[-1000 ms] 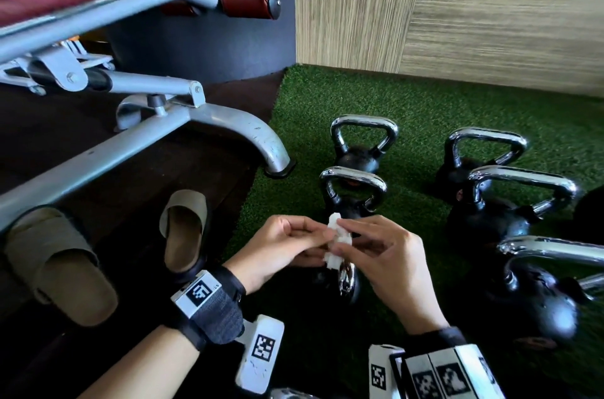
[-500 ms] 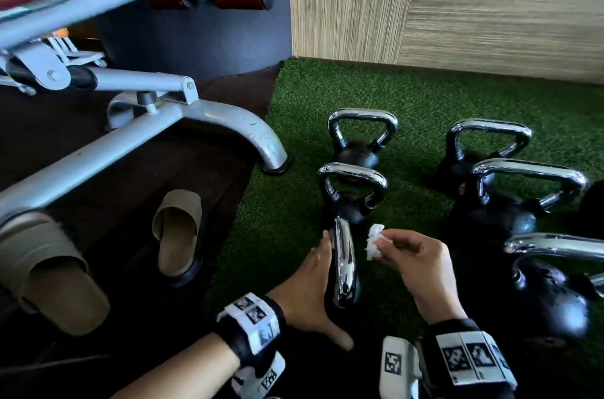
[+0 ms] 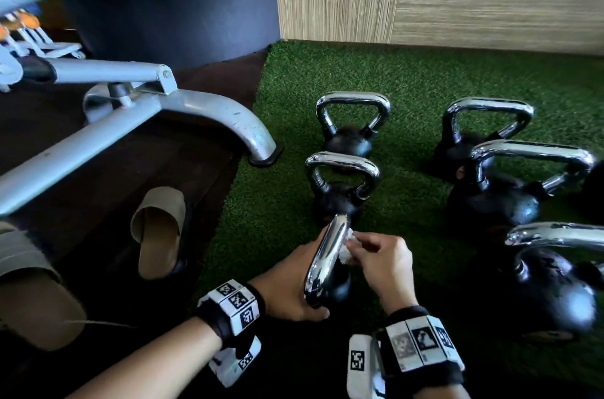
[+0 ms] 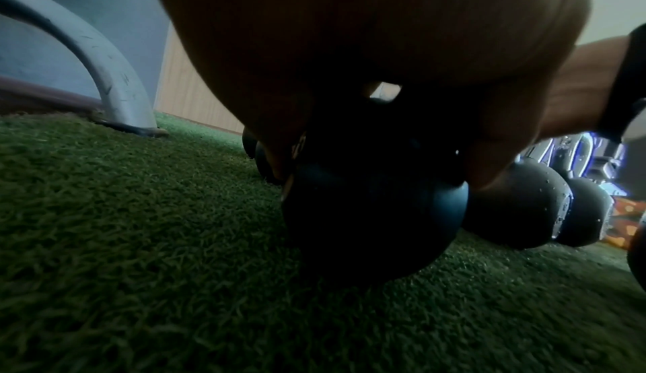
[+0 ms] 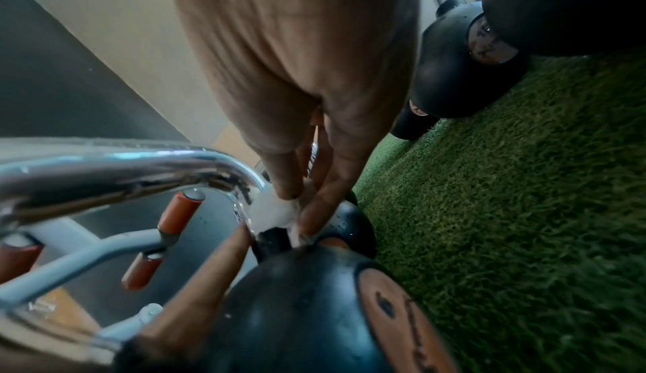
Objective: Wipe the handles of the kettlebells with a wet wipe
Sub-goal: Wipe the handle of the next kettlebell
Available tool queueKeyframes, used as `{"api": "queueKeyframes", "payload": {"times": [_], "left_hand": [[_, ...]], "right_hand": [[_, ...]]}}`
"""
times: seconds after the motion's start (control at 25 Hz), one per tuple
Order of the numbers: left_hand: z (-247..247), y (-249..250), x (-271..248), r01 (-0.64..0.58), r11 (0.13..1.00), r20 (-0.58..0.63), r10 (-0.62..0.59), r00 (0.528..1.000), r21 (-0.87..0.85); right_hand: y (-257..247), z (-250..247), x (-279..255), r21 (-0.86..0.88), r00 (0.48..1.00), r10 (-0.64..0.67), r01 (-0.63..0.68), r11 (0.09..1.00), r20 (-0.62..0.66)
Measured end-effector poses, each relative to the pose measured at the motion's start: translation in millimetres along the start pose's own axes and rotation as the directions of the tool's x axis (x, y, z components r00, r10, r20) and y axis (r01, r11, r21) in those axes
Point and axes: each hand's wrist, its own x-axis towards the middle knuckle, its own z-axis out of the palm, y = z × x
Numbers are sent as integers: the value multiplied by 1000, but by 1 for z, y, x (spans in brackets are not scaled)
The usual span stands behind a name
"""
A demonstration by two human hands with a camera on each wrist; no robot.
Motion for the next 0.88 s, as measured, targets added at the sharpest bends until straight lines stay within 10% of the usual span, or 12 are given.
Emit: {"api": "queueKeyframes", "payload": {"times": [0.4,0.88], "left_hand": [[4,-11,-5,138,989,52,-141,989,60],[15,-31,-6,184,981,-75,-189,979,-69]], "right_hand": [[-3,7,-8,253,997,73,-72,965,5],[-27,-7,-22,377,970,-228,182,908,79]]}}
